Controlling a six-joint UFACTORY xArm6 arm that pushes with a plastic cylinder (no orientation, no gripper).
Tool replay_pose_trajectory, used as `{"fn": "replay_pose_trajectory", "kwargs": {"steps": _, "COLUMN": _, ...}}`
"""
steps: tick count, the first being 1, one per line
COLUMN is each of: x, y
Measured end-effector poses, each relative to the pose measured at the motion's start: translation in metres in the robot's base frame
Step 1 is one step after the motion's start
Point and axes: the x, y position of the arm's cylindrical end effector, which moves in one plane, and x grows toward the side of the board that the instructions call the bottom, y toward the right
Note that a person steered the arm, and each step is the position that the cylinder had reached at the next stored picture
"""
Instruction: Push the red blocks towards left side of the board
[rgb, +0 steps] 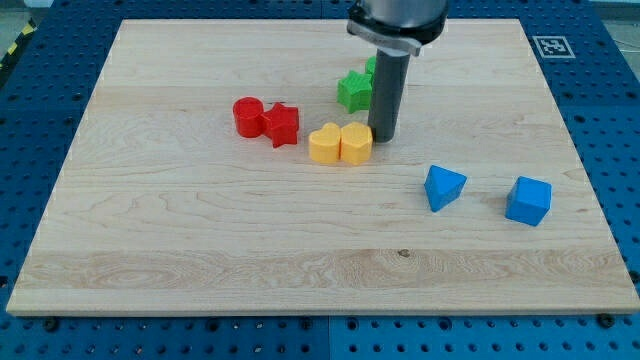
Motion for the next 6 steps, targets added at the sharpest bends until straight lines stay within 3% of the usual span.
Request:
{"fn": "replay_pose_trajectory", "kwargs": {"steps": 1, "x": 0.013, "y": -0.008}}
{"fn": "replay_pose_trajectory", "kwargs": {"steps": 2, "x": -0.024, "y": 0.008}}
{"fn": "replay_pose_trajectory", "kwargs": {"steps": 6, "x": -0.013, "y": -0.101}}
